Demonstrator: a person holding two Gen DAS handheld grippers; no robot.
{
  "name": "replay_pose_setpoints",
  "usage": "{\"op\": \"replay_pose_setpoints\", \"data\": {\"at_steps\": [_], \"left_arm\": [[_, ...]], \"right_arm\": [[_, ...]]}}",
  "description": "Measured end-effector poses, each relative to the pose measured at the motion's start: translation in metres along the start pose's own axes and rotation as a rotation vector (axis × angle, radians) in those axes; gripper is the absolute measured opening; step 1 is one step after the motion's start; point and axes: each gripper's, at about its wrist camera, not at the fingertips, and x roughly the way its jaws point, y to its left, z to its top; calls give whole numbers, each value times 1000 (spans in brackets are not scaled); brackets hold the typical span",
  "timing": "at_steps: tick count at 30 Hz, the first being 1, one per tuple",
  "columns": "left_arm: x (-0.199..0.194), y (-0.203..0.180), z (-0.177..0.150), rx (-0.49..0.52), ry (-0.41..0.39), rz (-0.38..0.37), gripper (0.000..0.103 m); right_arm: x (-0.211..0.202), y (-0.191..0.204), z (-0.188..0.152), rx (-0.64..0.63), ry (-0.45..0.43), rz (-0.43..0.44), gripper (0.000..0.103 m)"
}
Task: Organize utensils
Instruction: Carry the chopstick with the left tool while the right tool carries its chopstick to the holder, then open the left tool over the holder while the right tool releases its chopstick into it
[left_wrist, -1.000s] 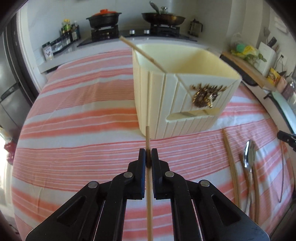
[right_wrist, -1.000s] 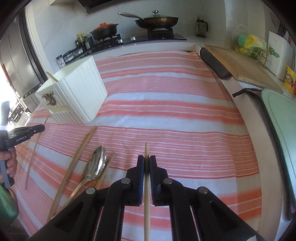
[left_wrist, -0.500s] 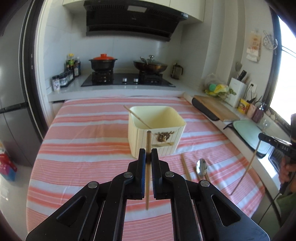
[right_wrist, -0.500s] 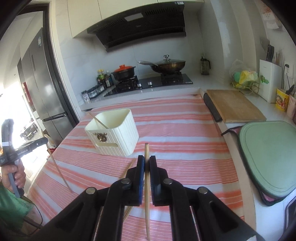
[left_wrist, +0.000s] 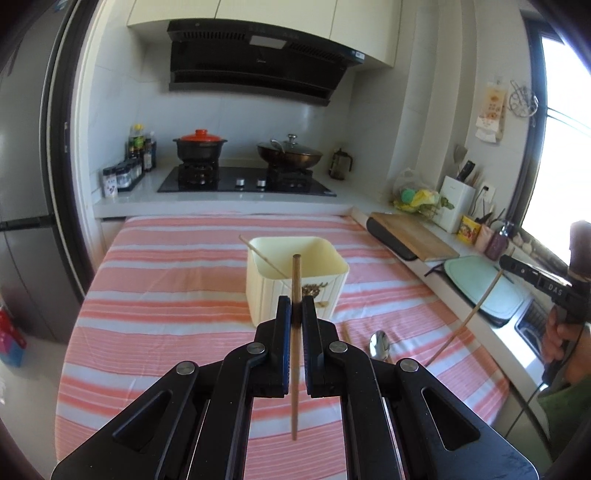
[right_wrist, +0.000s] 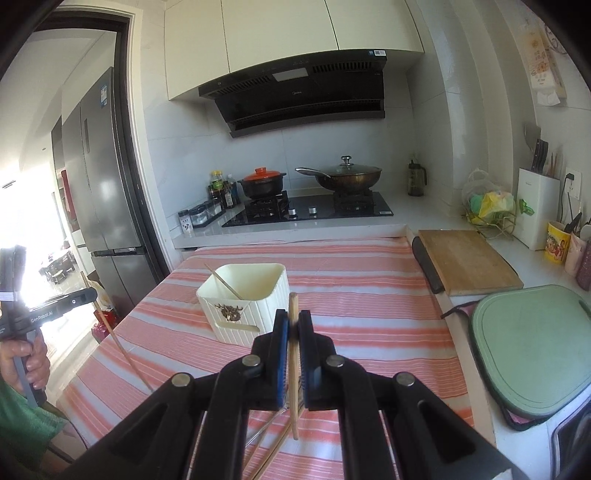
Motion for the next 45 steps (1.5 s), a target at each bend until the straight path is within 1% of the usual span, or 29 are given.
{"op": "replay_pose_setpoints", "data": {"at_steps": [5, 14, 20, 25, 29, 32, 35, 37, 39, 41, 43, 45], "left_arm": [[-5, 1, 4, 5, -9, -17, 4], [-3, 6, 16, -3, -5, -37, 4], [3, 10, 30, -8, 2, -45, 4], [13, 11, 54, -18, -5, -49, 4], [22, 8, 85, -15, -50, -41, 4], [34, 7, 110, -22, -95, -20, 4], [51, 4, 130, -9, -161, 39, 4], [67, 4, 136, -10, -187, 72, 4], [88, 7, 139, -22, -191, 96, 4], [110, 12, 137, -39, -172, 111, 4], [135, 18, 129, -60, -126, 115, 4], [159, 24, 119, -79, -68, 116, 4]], "right_arm": [[2, 5, 6, -7, 5, 4, 6], [9, 7, 12, -18, 18, 13, 6], [21, 9, 21, -20, 35, 22, 6], [39, 13, 41, -13, 38, 39, 6], [62, 22, 70, -25, 25, 58, 6], [82, 32, 98, -25, -8, 76, 6], [101, 43, 125, -20, -72, 87, 6], [114, 52, 137, -26, -117, 92, 6], [129, 61, 143, -41, -153, 98, 6], [146, 69, 142, -71, -168, 95, 6], [171, 76, 137, -94, -118, 89, 6], [199, 78, 127, -99, -22, 94, 6]]}}
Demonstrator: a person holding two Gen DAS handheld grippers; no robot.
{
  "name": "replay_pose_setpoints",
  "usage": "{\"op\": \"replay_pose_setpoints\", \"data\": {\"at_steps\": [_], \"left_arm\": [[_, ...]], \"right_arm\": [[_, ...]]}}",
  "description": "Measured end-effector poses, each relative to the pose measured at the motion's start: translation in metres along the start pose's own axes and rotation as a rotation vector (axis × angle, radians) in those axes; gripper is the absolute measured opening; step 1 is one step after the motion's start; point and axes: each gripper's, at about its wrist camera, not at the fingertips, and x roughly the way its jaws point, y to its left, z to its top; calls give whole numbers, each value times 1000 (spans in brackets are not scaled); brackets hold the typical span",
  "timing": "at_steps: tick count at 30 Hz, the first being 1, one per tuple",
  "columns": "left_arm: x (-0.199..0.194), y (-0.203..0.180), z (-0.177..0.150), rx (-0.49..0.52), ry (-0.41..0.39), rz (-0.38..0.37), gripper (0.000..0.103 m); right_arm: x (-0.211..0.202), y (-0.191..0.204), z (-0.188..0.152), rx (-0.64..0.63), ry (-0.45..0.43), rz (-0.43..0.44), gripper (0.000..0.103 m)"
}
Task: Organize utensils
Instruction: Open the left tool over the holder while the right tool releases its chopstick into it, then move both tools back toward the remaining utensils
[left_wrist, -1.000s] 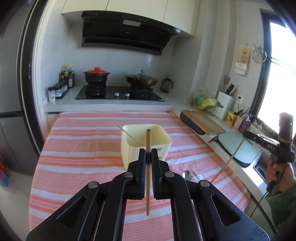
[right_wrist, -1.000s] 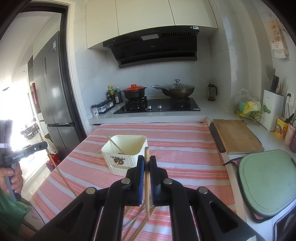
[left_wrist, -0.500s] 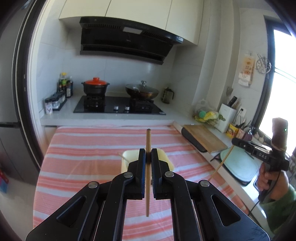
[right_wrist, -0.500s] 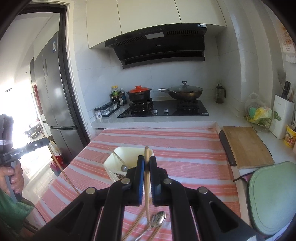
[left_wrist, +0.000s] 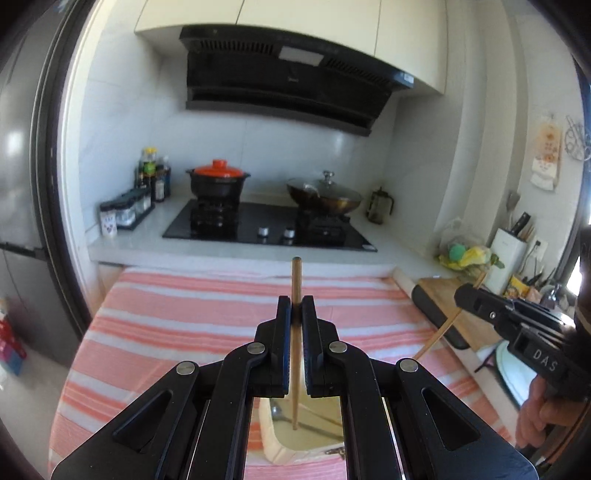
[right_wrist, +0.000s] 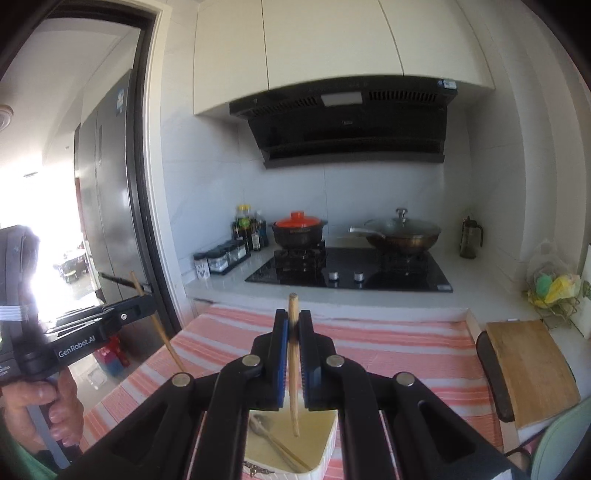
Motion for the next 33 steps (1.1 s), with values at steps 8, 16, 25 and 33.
{"op": "replay_pose_setpoints", "data": {"at_steps": [8, 16, 25, 33], "left_arm": [[52, 6, -37, -32, 179, 4, 7], [16, 23, -41, -131, 196, -24, 83], [-79, 33, -145, 19, 344, -48, 97], [-105, 2, -260, 40, 472, -60, 97]], "right_arm": [[61, -7, -44, 18, 228, -12, 7], [26, -9, -54, 72, 186, 2, 51], [-73, -37, -154, -7, 267, -114, 58], [-117, -68, -314, 40, 431, -318, 58]]}}
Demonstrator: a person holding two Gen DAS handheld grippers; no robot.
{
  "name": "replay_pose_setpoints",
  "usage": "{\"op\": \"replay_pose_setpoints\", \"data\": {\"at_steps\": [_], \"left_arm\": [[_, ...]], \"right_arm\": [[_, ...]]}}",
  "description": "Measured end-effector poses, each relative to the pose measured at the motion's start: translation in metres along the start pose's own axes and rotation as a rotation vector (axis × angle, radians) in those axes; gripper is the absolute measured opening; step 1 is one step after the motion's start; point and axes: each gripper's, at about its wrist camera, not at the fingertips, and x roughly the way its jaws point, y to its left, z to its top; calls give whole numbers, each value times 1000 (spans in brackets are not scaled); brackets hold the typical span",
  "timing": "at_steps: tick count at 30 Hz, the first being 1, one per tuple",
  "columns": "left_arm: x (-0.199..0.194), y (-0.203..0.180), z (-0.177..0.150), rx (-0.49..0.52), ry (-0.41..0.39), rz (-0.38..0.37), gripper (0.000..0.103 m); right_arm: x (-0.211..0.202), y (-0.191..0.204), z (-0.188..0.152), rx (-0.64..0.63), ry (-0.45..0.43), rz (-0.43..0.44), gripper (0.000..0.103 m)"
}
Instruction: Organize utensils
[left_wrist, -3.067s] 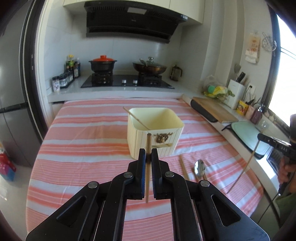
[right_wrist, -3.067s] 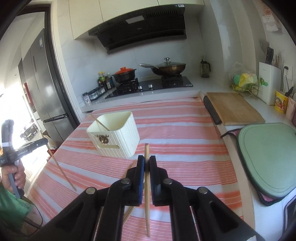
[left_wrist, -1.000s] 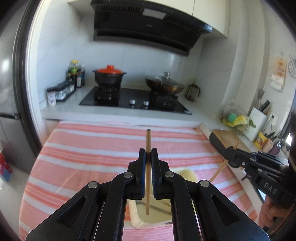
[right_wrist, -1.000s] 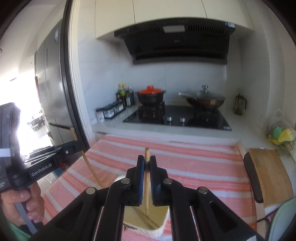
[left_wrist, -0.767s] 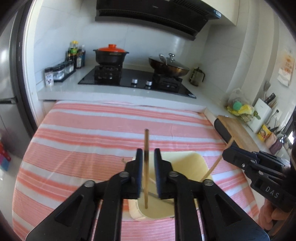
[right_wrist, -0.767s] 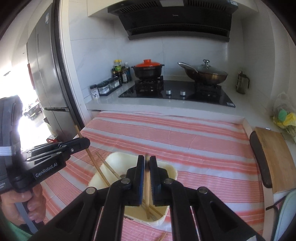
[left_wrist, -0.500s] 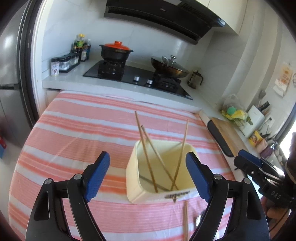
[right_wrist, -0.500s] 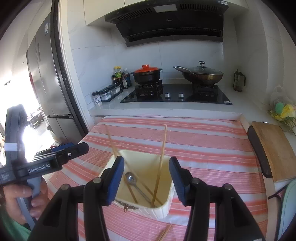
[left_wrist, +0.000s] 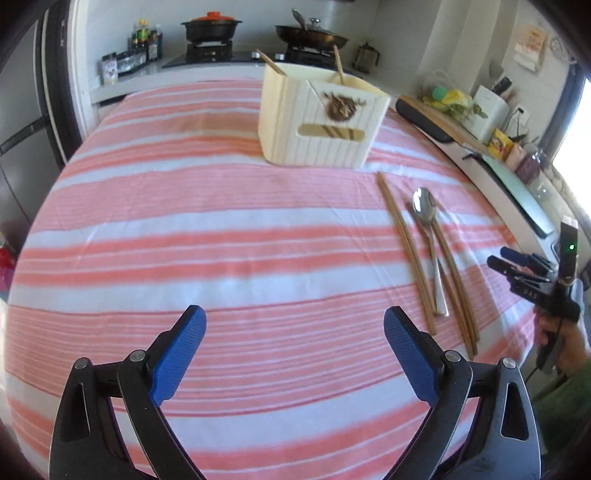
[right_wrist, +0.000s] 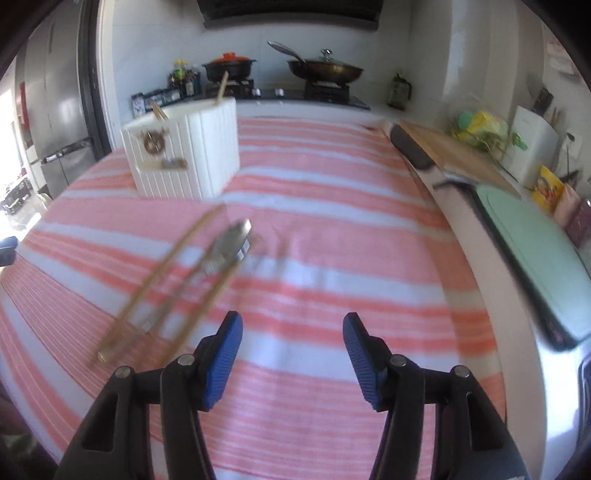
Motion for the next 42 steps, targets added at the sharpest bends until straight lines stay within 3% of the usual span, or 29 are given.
{"op": "replay_pose_setpoints", "data": {"at_steps": [4, 7, 15, 18, 25, 36, 37, 39, 41, 42], "left_arm": [[26, -33, 6, -6, 1, -62, 97], [48, -57, 22, 16, -11, -61, 97], [105, -96, 39, 118, 7, 60, 97], [114, -101, 37, 155, 15, 116, 98], [113, -85, 39, 97, 11, 134, 98], [124, -104, 43, 173, 17, 166, 97], [124, -102, 44, 166, 19, 162, 94], [122, -102, 45, 160, 6, 155, 78], [118, -105, 45, 170, 0, 136, 37], [117, -107, 44, 184, -2, 131, 26]], "right_arm": [[12, -4, -17, 50, -15, -15, 58], [15, -5, -12, 59, -29, -36, 58], [16, -6, -17, 89, -25, -33, 58], [16, -5, -17, 82, -28, -42, 58], [16, -6, -17, 84, -29, -41, 58], [15, -6, -17, 85, -30, -43, 58], [15, -6, -17, 85, -30, -43, 58], [16, -6, -17, 85, -30, -42, 58], [15, -7, -17, 93, -31, -35, 58], [15, -8, -18, 100, -32, -34, 57]]}}
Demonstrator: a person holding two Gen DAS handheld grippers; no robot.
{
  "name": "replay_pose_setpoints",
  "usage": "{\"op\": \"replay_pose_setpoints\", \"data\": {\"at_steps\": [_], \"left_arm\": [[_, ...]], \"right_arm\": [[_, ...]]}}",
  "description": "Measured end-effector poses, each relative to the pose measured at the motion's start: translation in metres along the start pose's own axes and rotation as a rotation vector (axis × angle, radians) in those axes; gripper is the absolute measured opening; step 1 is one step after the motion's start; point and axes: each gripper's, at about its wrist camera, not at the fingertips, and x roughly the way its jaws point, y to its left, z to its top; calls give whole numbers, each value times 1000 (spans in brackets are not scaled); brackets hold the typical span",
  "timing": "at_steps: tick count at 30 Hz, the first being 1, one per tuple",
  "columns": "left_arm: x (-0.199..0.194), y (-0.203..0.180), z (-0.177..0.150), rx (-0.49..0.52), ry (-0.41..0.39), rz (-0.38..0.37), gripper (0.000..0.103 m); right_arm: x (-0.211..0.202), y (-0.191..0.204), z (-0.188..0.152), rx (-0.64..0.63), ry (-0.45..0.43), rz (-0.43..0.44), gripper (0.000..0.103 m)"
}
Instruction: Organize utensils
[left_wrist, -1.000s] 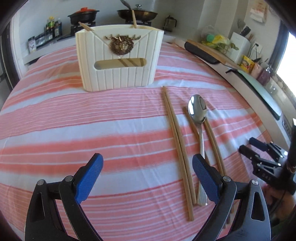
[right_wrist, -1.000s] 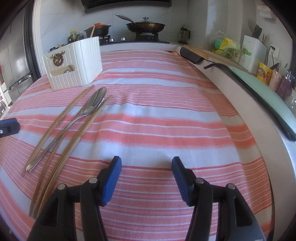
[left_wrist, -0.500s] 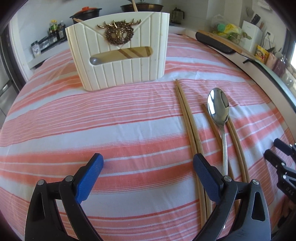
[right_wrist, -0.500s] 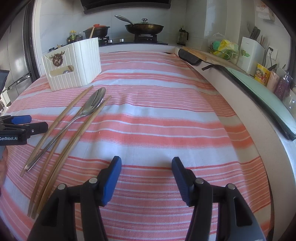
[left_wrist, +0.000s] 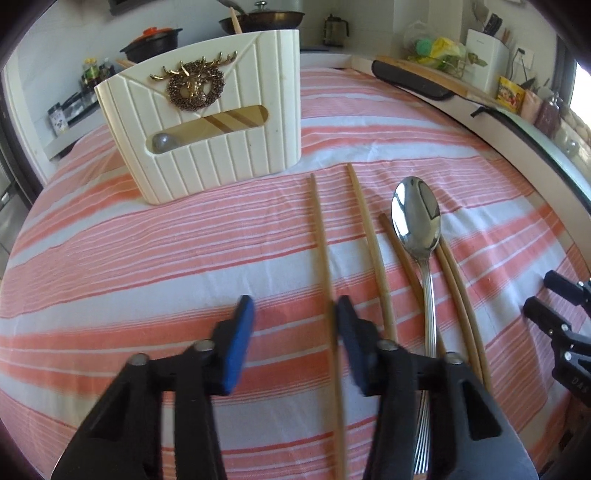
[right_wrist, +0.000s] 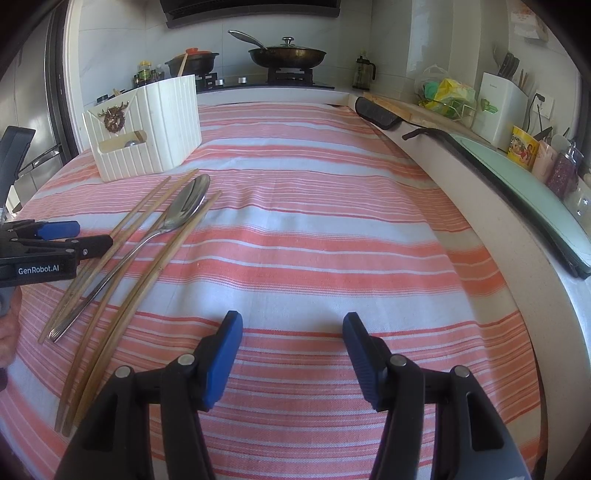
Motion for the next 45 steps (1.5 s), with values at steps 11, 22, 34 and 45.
{"op": "replay_pose_setpoints", "data": {"at_steps": [11, 22, 34, 45], "left_arm": [[-31, 50, -34, -74, -11, 136, 5], [-48, 103, -73, -202, -5, 174, 7], [-65, 128, -93, -218, 10, 163, 63], [-60, 130, -105, -181, 51, 109, 103]], "right_arm": [[-6, 69, 8, 40, 92, 267, 12], [10, 85, 27, -116, 116, 11, 7], [-13, -21, -1, -20, 98, -92, 15], [-12, -23, -18, -34, 49, 24, 76]]}}
